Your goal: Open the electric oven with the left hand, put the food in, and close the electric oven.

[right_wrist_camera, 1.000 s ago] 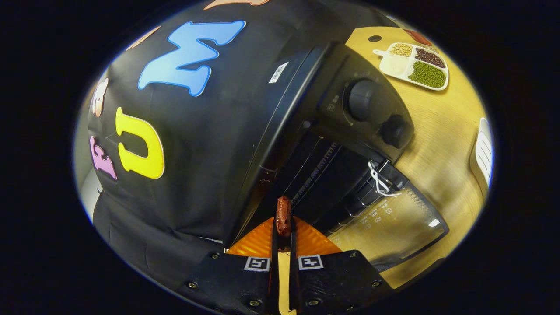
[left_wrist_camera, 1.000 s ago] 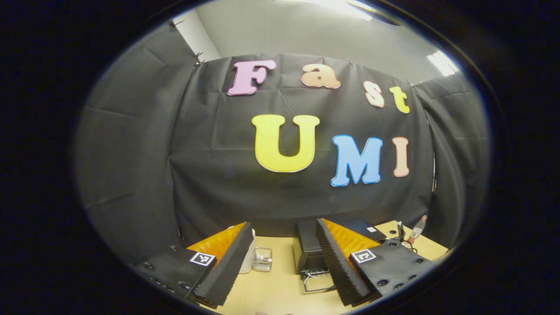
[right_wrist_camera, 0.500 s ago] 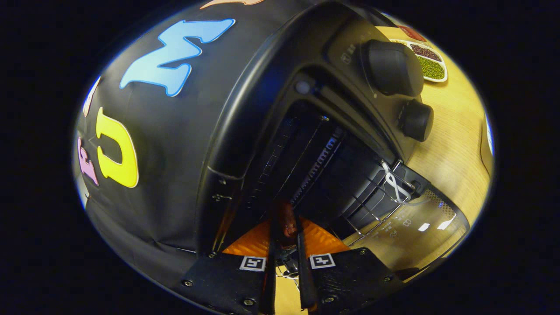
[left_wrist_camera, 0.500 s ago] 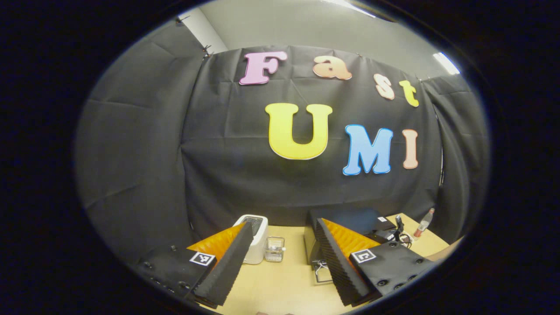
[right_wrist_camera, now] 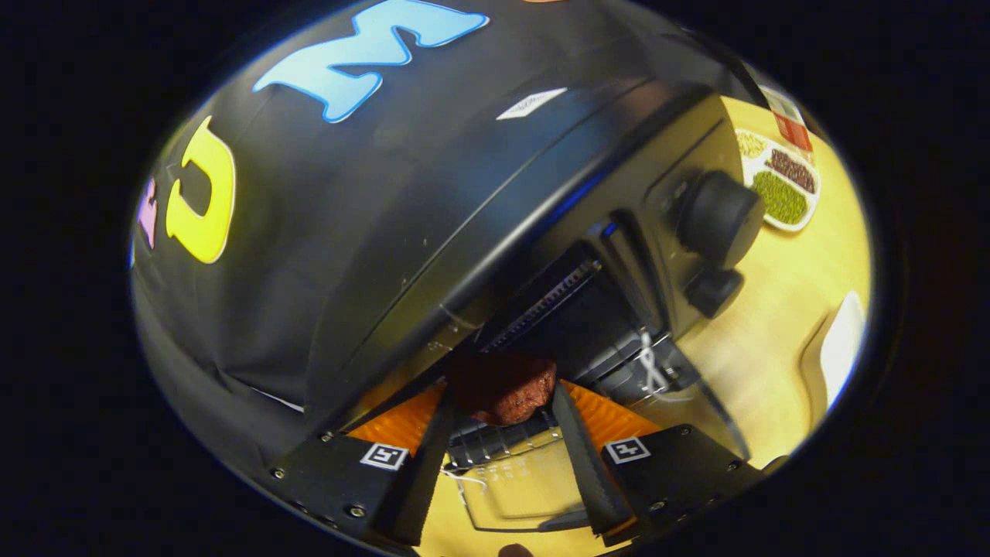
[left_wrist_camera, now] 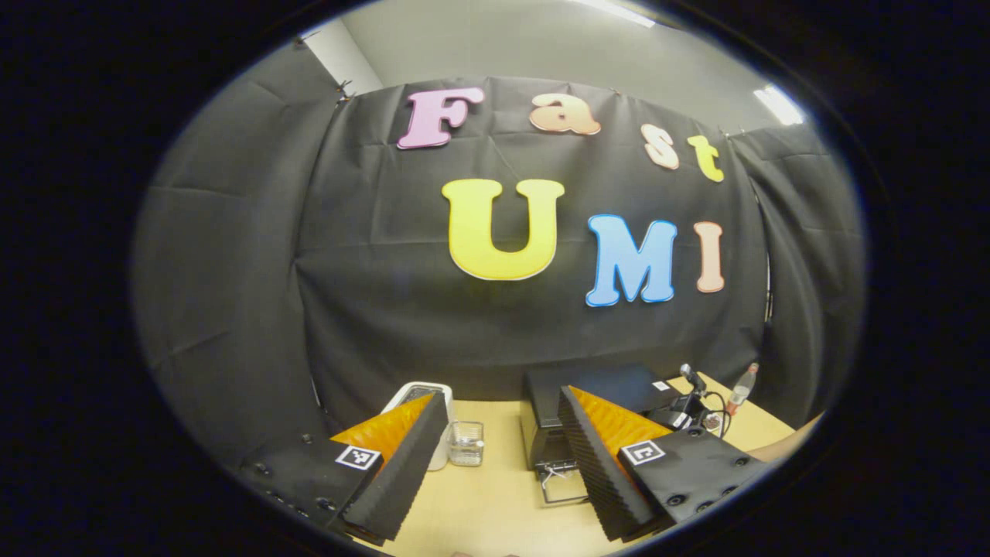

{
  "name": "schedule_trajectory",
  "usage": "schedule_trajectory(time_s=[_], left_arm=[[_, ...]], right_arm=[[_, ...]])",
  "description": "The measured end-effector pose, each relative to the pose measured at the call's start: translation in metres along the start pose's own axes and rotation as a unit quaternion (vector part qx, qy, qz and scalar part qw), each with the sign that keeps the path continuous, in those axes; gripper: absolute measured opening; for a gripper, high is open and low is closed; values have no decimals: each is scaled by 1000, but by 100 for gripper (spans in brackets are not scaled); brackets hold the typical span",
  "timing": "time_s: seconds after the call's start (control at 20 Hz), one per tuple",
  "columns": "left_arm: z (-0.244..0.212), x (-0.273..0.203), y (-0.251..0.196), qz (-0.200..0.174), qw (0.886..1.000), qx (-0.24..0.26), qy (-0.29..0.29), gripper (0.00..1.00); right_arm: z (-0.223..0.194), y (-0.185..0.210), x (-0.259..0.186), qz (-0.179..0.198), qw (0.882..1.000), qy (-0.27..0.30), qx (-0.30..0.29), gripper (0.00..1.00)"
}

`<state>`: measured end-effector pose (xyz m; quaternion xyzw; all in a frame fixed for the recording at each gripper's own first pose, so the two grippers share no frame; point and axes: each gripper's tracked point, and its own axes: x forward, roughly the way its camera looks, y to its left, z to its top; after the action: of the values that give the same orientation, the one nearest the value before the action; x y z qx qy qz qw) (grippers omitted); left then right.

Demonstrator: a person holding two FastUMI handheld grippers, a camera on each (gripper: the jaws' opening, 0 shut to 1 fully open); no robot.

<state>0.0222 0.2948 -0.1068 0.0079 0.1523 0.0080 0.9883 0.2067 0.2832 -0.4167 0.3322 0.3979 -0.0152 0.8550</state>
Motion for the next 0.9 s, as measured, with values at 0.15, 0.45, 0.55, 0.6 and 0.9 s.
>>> schedule_trajectory(time_s=[0.15,0.45,0.55,0.6,0.9], left_arm=[[3,8,-27,-18,1000,-1,-3,100],[11,25,-91,-64,998,-4,-15,95],[12,28,-111,-75,997,-8,-15,92],[14,28,-122,-80,997,-11,-17,92],[35,22,-174,-93,994,-12,-52,99]], right_arm=[[6,1,-33,14,998,-11,-64,77],[50,9,-139,31,968,-115,-219,77],[71,17,-179,33,952,-163,-258,77],[79,19,-202,35,944,-184,-272,77],[141,39,-325,40,905,-310,-290,77]])
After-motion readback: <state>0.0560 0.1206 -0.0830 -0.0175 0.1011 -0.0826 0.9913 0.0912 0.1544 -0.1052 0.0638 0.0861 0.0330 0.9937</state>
